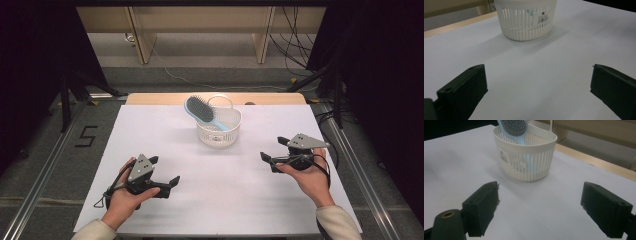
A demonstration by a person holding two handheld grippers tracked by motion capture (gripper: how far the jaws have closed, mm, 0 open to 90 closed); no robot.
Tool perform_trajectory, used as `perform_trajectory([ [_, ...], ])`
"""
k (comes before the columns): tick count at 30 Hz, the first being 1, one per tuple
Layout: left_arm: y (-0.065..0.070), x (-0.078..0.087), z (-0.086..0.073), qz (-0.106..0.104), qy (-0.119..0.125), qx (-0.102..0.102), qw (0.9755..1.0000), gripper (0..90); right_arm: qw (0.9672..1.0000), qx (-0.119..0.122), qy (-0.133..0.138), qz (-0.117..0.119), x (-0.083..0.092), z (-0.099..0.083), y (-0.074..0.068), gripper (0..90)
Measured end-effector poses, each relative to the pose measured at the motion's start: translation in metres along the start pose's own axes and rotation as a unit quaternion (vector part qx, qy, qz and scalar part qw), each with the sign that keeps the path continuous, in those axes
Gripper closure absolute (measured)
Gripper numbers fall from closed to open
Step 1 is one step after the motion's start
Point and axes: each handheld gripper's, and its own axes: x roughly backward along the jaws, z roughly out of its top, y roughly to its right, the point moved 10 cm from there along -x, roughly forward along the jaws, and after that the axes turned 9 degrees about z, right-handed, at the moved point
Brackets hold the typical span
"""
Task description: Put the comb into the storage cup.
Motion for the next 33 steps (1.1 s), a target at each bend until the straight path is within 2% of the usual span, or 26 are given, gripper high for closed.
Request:
perform_trajectory([
  [26, -0.001, 0.001, 0.001, 0.0, 0.003, -0.003, 1.0, 0.1, 0.9998, -0.013, -0.01, -0.01, 0.017, -0.032, 0.001, 15.7],
  [33, -0.001, 0.001, 0.001, 0.0, 0.003, -0.004, 1.0, 0.1, 0.9998, -0.009, -0.012, -0.01, 0.019, -0.037, -0.002, 15.7],
])
